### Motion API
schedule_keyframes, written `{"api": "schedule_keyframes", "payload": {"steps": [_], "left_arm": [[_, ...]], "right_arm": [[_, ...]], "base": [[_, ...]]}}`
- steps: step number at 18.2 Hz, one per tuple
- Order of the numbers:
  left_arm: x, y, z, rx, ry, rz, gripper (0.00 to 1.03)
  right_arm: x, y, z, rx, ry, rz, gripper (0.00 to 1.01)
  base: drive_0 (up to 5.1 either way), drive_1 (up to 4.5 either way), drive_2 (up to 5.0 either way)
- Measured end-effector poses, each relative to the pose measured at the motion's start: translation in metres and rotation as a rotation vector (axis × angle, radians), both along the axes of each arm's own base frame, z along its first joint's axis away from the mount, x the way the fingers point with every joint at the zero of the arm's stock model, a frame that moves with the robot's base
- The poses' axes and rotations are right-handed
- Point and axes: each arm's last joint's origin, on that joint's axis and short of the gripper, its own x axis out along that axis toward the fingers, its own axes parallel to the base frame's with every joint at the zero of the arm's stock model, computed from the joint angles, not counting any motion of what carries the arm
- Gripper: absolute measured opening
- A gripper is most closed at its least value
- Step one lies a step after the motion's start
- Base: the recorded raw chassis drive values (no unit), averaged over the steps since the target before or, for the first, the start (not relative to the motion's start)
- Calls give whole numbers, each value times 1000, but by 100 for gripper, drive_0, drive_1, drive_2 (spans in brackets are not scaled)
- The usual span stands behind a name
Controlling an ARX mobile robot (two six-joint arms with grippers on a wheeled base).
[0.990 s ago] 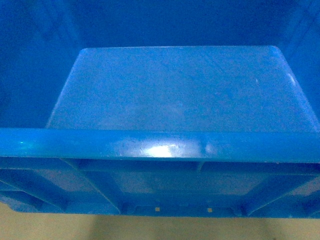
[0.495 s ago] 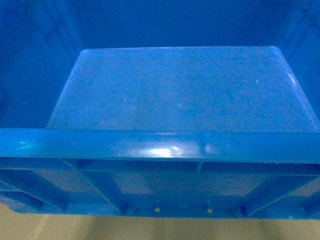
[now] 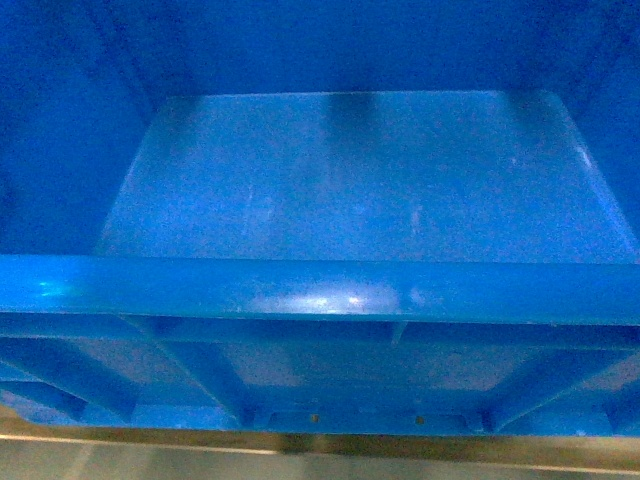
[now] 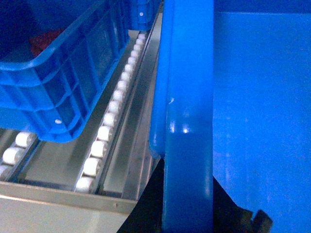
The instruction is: Place box next to blue box on left shelf
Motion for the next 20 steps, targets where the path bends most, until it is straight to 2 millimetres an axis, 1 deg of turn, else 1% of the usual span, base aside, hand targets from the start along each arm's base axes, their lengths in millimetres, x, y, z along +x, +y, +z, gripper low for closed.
{"api": "schedule_keyframes", "payload": {"steps": [3, 20], "left_arm": [[0, 0, 0, 0, 0, 0, 9], [1, 0, -1, 3, 5, -1, 9]], "right_arm": [[0, 0, 0, 0, 1, 0, 9], [1, 0, -1, -2, 6, -1, 9]], "base": [[-5, 427, -437], [0, 0, 0]]}}
